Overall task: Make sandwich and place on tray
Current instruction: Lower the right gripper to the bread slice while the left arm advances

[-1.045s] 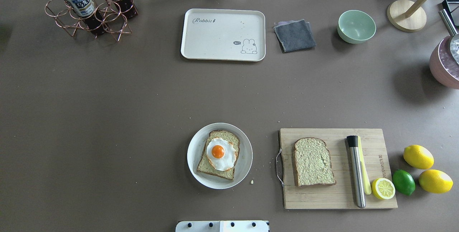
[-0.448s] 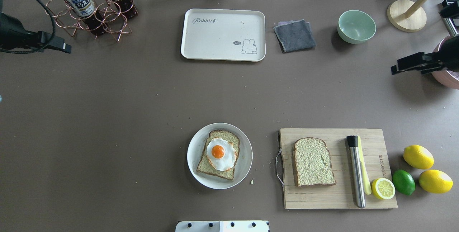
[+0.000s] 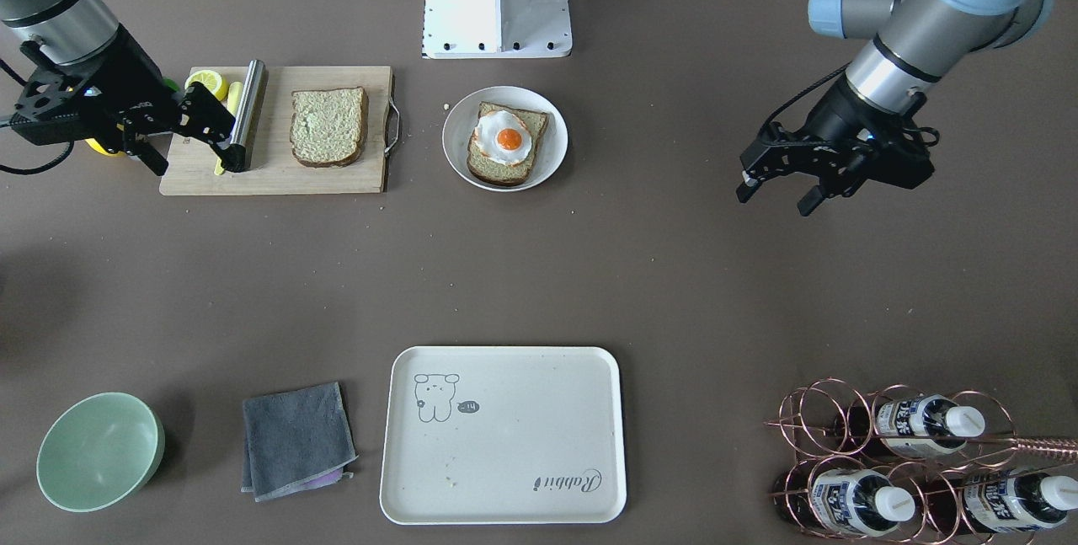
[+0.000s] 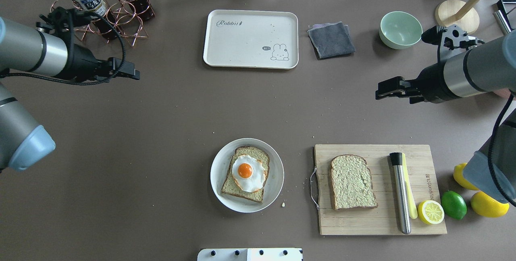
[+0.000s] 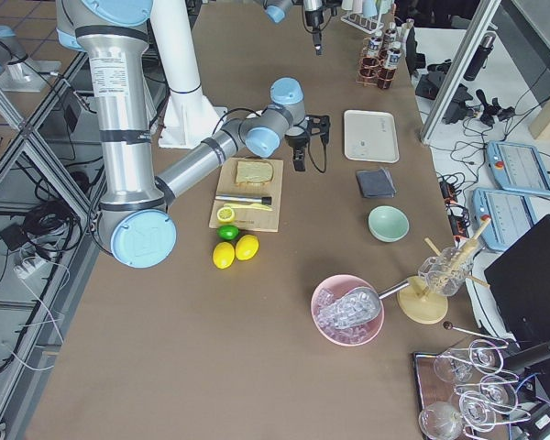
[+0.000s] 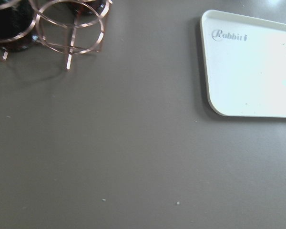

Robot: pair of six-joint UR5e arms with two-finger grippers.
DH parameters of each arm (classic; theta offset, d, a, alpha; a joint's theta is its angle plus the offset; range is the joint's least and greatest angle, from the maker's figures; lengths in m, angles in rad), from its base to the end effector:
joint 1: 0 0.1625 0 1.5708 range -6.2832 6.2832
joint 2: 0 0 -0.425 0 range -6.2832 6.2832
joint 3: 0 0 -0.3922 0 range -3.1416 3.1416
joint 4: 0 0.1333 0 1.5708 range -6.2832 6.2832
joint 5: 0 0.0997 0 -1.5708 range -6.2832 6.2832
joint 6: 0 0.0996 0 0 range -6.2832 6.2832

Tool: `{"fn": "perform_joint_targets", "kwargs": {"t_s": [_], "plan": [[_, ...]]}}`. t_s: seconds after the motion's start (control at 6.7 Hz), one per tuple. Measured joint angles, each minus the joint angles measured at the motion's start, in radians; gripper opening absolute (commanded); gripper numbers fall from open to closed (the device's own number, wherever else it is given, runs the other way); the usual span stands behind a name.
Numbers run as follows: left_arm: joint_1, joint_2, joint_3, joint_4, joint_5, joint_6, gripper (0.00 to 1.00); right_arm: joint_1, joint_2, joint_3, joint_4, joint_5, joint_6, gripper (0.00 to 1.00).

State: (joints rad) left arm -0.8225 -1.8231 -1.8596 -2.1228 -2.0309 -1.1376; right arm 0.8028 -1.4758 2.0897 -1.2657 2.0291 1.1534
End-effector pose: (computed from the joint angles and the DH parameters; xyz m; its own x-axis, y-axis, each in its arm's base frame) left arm 0.3207 -0.4764 0.3245 0.4469 0.0714 -0.8917 0.2212 0.9570 0.1875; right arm -0.2779 -0.4162 0.3346 0.5477 0.0438 0.8355 -0.1955 0.9777 0.0769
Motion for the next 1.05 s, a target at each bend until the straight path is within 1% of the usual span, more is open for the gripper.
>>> {"fn": "perform_joint_targets", "kwargs": {"t_s": [0.15, 0.3, 0.45, 0.6, 0.75, 0.9, 1.05], "plan": [[0.08, -0.034, -0.005, 0.0, 0.082, -0.066, 0.98, -0.068, -0.009, 0.021, 0.014, -0.041, 0.069, 1.0], [0.13, -0.057, -0.011, 0.0, 0.13, -0.106, 0.98, -0.147, -0.055, 0.038, 0.081, -0.095, 0.129, 1.0], [0.153, -0.066, -0.017, 0.001, 0.15, -0.123, 0.98, -0.227, -0.133, 0.048, 0.186, -0.156, 0.176, 1.0], [0.163, -0.07, -0.02, 0.001, 0.158, -0.129, 0.98, -0.309, -0.208, 0.054, 0.263, -0.222, 0.213, 0.98], [0.169, -0.072, -0.021, 0.001, 0.165, -0.13, 0.98, -0.382, -0.25, 0.058, 0.295, -0.286, 0.242, 0.95], [0.179, -0.076, -0.022, 0.001, 0.175, -0.131, 0.98, -0.459, -0.286, 0.059, 0.322, -0.354, 0.269, 0.7], [0.185, -0.08, -0.022, 0.001, 0.18, -0.131, 0.98, -0.519, -0.314, 0.059, 0.346, -0.41, 0.298, 0.52]]}}
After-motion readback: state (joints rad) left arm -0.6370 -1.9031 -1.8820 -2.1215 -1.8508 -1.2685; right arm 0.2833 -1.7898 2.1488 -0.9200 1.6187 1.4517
